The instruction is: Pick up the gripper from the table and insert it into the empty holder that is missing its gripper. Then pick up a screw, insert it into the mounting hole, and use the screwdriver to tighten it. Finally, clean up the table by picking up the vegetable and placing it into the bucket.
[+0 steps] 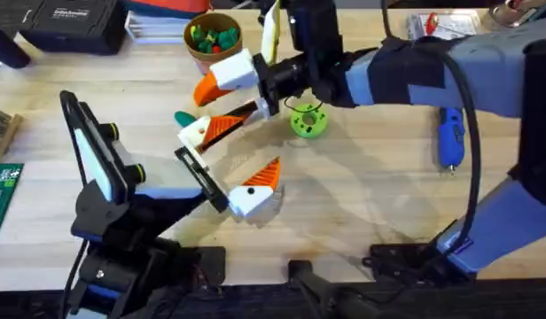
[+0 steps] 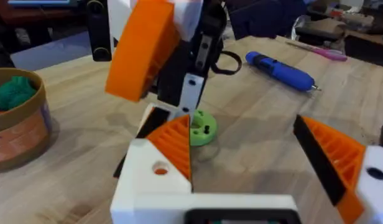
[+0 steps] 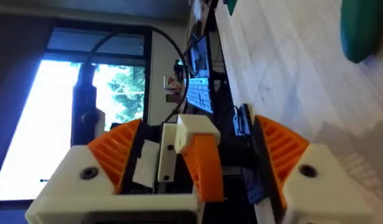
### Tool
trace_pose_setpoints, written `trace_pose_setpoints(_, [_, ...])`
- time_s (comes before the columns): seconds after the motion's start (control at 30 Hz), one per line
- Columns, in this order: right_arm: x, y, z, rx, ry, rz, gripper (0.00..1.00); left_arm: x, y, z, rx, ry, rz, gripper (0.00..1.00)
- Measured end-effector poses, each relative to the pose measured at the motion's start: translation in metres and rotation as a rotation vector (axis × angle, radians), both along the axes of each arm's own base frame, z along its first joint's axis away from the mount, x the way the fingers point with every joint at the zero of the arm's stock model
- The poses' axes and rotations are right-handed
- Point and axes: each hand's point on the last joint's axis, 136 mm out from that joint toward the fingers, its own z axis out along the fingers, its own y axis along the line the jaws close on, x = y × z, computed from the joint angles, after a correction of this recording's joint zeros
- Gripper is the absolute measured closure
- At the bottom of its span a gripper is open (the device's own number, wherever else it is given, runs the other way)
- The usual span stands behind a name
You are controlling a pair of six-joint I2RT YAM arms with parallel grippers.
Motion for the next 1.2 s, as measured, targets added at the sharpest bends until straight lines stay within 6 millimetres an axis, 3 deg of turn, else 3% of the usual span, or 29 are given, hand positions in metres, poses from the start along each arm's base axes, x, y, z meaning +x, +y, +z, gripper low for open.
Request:
trace_pose_setpoints(0.1, [0.017,-0.007,0.0,0.002,-0.038,-0.059,0.01,0.0,0.0,0.0,0.0,0.0,-0.002,0.015])
trace_pose_setpoints(0.27, [0.065,-0.031,-0.007,-0.026,-0.138,-0.235,0.009,0.0,0.0,0.0,0.0,0.0,-0.002,0.015])
trace_pose_setpoints(0.43, [0.113,-0.071,-0.025,-0.137,-0.198,-0.437,0.009,-0.001,0.0,0.0,0.0,0.0,-0.004,0.015])
trace_pose_setpoints(0.53, [0.125,-0.1,-0.028,-0.253,-0.233,-0.538,0.008,-0.001,0.0,0.0,0.0,0.001,-0.004,0.015])
trace_pose_setpoints(0.63, [0.121,-0.123,-0.017,-0.373,-0.315,-0.601,0.008,-0.001,0.0,0.0,0.0,0.0,-0.004,0.015])
trace_pose_setpoints(0.8, [0.088,-0.162,-0.014,-0.68,-0.449,-0.64,0.007,-0.001,0.0,0.0,0.0,0.0,-0.004,0.015])
trace_pose_setpoints(0.93, [0.057,-0.181,-0.03,-0.918,-0.516,-0.579,0.007,-0.001,0.0,0.0,0.0,0.0,-0.004,0.015])
trace_pose_setpoints(1.0, [0.033,-0.188,-0.053,-1.071,-0.536,-0.471,0.006,-0.001,-0.001,0.0,0.0,0.0,-0.005,0.015])
trace_pose_setpoints(1.07, [0.029,-0.19,-0.058,-1.106,-0.547,-0.448,0.014,-0.001,0.0,0.0,0.0,0.0,-0.004,0.015])
trace_pose_setpoints(1.2, [0.029,-0.191,-0.061,-1.133,-0.569,-0.435,0.259,-0.001,-0.001,0.0,0.0,0.0,-0.005,0.015])
